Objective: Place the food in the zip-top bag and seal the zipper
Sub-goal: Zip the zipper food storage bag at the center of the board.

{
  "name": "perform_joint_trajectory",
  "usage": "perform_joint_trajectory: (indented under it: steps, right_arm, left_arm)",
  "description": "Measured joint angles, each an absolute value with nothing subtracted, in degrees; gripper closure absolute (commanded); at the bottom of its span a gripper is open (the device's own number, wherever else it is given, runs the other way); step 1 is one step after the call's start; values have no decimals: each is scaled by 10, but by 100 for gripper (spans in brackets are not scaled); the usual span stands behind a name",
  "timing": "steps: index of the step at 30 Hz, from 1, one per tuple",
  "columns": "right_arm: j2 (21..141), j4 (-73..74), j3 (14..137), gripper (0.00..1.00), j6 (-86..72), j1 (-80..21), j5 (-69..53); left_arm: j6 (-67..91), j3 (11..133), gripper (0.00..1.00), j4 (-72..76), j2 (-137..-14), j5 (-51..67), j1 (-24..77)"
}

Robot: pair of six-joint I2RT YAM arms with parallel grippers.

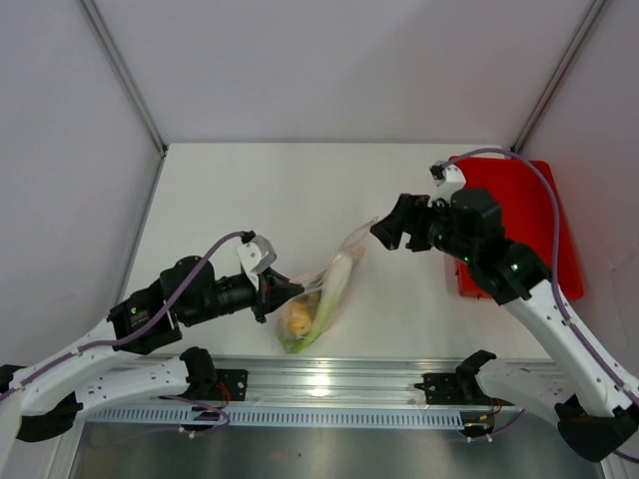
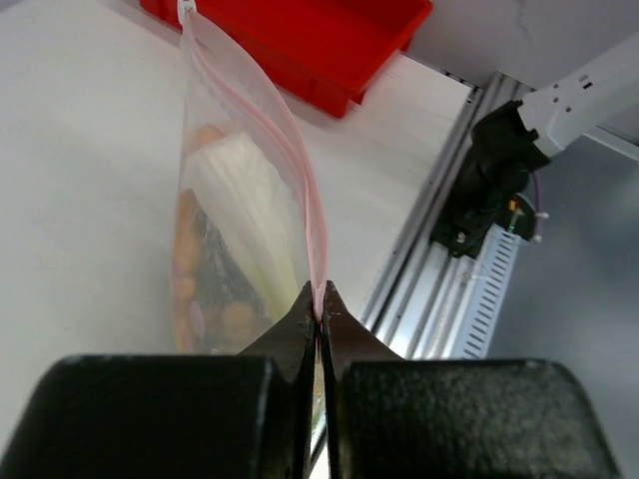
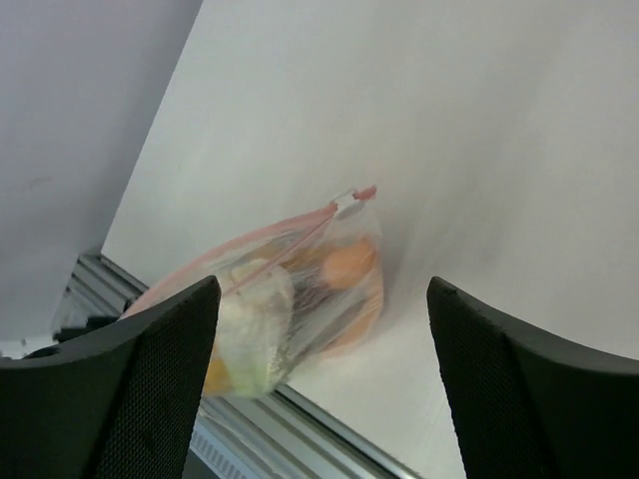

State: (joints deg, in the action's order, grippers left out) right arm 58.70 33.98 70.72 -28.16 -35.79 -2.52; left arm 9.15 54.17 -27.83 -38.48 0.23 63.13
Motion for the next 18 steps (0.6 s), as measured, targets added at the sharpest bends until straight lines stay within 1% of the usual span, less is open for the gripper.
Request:
perform_joint_trajectory:
  steps: [4,6,9,18]
  right_arm:
    - [512,330,643,14,-201,-329,-113]
    - [490,319,621,16,-161,-324,-154]
    - [479,287,586,19,-122,-316,-208]
    - [482,185,439,16,-69,-255,-345]
  left_arm:
    - [113,553,99,-304,-382,61,597]
    - [124,557,99,-311,-382,82,582]
    - [136,562,99,-317,-382,105,566]
    - [154,568,99,-328,-376,165,503]
